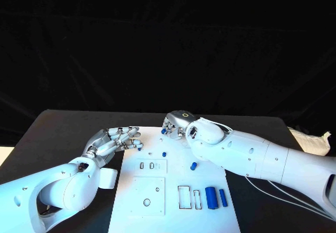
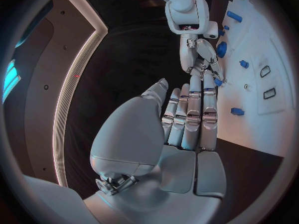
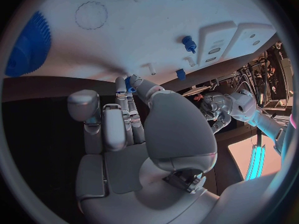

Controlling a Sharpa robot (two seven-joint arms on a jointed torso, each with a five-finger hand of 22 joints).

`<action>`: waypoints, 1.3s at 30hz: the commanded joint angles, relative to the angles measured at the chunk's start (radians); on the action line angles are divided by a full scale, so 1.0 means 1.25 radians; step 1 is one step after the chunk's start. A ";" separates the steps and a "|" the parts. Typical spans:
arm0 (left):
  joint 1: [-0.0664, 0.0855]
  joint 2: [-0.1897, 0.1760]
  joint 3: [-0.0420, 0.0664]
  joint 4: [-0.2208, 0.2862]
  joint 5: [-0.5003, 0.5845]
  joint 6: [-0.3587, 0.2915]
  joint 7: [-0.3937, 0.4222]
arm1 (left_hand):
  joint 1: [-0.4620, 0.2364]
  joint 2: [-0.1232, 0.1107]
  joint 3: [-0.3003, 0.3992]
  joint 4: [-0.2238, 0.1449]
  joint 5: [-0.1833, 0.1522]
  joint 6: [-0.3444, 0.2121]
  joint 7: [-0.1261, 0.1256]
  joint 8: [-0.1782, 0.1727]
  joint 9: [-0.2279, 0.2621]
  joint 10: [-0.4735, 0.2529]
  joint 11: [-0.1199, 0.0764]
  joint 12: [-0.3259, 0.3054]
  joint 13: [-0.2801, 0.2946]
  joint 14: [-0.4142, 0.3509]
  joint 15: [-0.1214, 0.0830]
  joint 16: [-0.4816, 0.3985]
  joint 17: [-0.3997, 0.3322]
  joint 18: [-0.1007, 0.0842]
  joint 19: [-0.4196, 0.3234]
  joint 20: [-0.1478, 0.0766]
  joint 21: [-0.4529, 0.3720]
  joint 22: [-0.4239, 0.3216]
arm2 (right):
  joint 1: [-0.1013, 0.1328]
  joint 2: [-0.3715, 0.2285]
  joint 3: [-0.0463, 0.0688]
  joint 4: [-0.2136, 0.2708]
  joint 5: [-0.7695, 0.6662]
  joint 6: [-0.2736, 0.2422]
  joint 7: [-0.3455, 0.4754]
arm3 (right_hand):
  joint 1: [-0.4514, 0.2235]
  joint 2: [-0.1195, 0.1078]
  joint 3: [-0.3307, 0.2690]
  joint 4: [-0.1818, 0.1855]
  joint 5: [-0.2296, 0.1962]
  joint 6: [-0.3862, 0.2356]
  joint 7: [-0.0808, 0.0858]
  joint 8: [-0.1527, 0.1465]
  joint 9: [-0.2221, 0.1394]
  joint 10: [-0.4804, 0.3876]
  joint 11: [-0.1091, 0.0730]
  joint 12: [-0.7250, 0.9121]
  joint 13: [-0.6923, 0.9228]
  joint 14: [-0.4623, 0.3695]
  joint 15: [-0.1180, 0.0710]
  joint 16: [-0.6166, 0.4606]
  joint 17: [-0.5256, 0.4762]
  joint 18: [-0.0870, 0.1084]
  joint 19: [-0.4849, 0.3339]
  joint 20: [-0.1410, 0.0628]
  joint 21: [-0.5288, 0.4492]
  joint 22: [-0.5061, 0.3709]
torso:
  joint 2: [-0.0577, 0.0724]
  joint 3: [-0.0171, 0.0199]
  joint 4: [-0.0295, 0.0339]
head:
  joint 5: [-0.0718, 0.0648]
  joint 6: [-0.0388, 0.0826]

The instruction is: Assemble the parts on the task board

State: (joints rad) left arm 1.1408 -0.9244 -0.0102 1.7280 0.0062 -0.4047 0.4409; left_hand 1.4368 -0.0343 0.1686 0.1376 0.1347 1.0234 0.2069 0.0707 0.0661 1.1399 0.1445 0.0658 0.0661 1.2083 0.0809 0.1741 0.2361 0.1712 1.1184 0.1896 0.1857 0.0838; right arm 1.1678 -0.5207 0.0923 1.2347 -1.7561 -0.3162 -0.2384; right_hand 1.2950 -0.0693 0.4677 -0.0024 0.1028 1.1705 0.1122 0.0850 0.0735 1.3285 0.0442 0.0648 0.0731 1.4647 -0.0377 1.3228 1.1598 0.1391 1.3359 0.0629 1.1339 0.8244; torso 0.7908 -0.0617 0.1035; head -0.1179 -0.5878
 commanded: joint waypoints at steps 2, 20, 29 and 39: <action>0.001 0.000 0.001 0.001 -0.004 0.016 0.001 | 0.000 -0.004 0.005 0.000 0.000 -0.002 0.001 -0.005 -0.001 -0.006 0.001 -0.002 0.000 -0.001 0.004 -0.003 0.001 0.007 0.005 0.000 -0.005 -0.001 | -0.002 0.000 -0.001 0.001 -0.006 0.031 0.002 | -0.004 0.001 -0.001 0.005 0.005 0.012 -0.005 0.007 0.048 -0.005 -0.002 -0.003 -0.001 0.038 0.000 0.000 -0.001 -0.009 -0.005 0.003 0.003 0.002 | 0.000 -0.0003 0.0009 | -0.001 -0.002; 0.001 0.000 0.001 0.000 -0.004 0.017 -0.001 | 0.000 -0.005 0.006 -0.001 0.000 -0.003 0.002 -0.006 -0.001 -0.007 0.001 -0.003 -0.001 -0.002 0.005 -0.004 0.002 0.007 0.005 0.000 -0.006 -0.001 | -0.002 0.003 -0.001 -0.009 0.018 -0.013 0.007 | -0.029 -0.062 -0.065 0.029 -0.036 -0.234 0.053 -0.019 -0.007 -0.238 0.055 -0.003 -0.009 -0.002 0.048 -0.088 -0.132 0.005 -0.074 0.043 -0.057 -0.090 | 0.001 -0.0010 0.0013 | -0.002 -0.003; 0.001 -0.001 0.001 -0.002 -0.004 0.018 -0.001 | -0.001 -0.006 0.007 -0.002 -0.001 -0.004 0.002 -0.006 -0.001 -0.009 0.002 -0.003 -0.001 -0.003 0.005 -0.006 0.003 0.007 0.005 0.001 -0.007 -0.002 | -0.002 -0.052 0.000 0.049 0.061 -0.053 0.020 | 0.006 -0.033 -0.088 0.031 -0.003 -0.183 0.047 -0.002 0.003 -0.182 0.048 0.028 0.001 0.015 0.043 -0.070 -0.113 0.004 -0.059 0.047 -0.032 -0.059 | 0.000 0.0012 -0.0016 | 0.000 -0.001; 0.001 -0.006 0.001 0.000 -0.002 0.021 -0.002 | -0.001 -0.006 0.008 -0.003 -0.001 -0.005 0.002 -0.006 -0.002 -0.010 0.002 -0.003 -0.001 -0.004 0.005 -0.007 0.004 0.007 0.005 0.001 -0.008 -0.002 | -0.002 -0.232 0.020 0.205 0.182 -0.038 -0.011 | -0.015 -0.071 -0.106 0.055 0.054 -0.129 0.016 0.003 0.003 0.054 -0.003 0.149 0.080 0.048 0.001 0.045 0.051 -0.023 0.019 0.008 0.089 0.116 | -0.007 0.0038 -0.0220 | -0.001 0.003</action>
State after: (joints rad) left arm 1.1409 -0.9321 -0.0103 1.7252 0.0061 -0.4001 0.4350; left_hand 1.4368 -0.0343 0.1712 0.1351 0.1347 1.0234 0.2069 0.0666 0.0653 1.1362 0.1482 0.0658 0.0661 1.2046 0.0844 0.1695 0.2389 0.1710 1.1184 0.1896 0.1819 0.0821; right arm 1.1662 -0.7974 0.1169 1.4746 -1.6123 -0.3725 -0.2310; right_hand 1.2791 -0.1480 0.3434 0.0659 0.1645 1.0131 0.1402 0.0885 0.0783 1.3749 0.0491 0.2383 0.1630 1.4652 -0.0313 1.3727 1.2143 0.1227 1.3527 0.0749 1.2366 0.9577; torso 0.7859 -0.0586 0.0872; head -0.1177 -0.5853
